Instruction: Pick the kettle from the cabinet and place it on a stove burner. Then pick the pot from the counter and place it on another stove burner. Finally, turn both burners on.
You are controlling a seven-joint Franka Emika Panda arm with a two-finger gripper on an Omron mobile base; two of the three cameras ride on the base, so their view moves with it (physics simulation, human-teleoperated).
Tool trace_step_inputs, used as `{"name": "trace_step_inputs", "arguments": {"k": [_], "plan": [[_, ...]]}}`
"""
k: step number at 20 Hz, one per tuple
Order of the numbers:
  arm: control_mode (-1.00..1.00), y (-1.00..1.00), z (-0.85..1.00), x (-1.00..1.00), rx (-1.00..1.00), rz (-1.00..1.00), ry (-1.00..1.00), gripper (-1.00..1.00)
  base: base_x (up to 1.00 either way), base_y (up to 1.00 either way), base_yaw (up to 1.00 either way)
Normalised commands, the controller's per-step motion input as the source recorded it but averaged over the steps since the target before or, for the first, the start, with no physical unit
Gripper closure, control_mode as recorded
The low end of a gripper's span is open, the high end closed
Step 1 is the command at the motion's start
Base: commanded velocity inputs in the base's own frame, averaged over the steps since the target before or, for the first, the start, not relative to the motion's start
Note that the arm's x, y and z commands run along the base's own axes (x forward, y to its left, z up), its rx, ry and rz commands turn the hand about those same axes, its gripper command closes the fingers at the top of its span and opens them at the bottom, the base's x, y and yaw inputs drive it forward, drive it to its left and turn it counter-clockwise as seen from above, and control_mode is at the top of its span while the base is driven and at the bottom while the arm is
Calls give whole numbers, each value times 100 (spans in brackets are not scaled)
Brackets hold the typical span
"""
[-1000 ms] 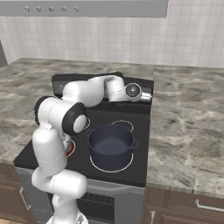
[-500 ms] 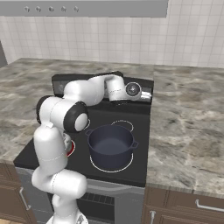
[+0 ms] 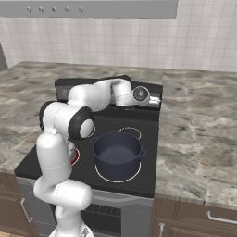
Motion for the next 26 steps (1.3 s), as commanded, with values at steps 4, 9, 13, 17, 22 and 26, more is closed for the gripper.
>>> {"name": "trace_step_inputs", "arguments": {"k": [4, 9, 13, 17, 22, 26], "plan": [[-100, 0, 0, 0, 0, 0, 0, -100, 0, 0, 0], [-100, 14, 0, 3, 0, 0, 0, -100, 0, 0, 0], [-100, 14, 0, 5, 0, 0, 0, -100, 0, 0, 0], [-100, 19, 0, 5, 0, 0, 0, -100, 0, 0, 0], [-100, 25, 0, 2, 0, 0, 0, -100, 0, 0, 0], [-100, 6, 0, 0, 0, 0, 0, -100, 0, 0, 0]]}}
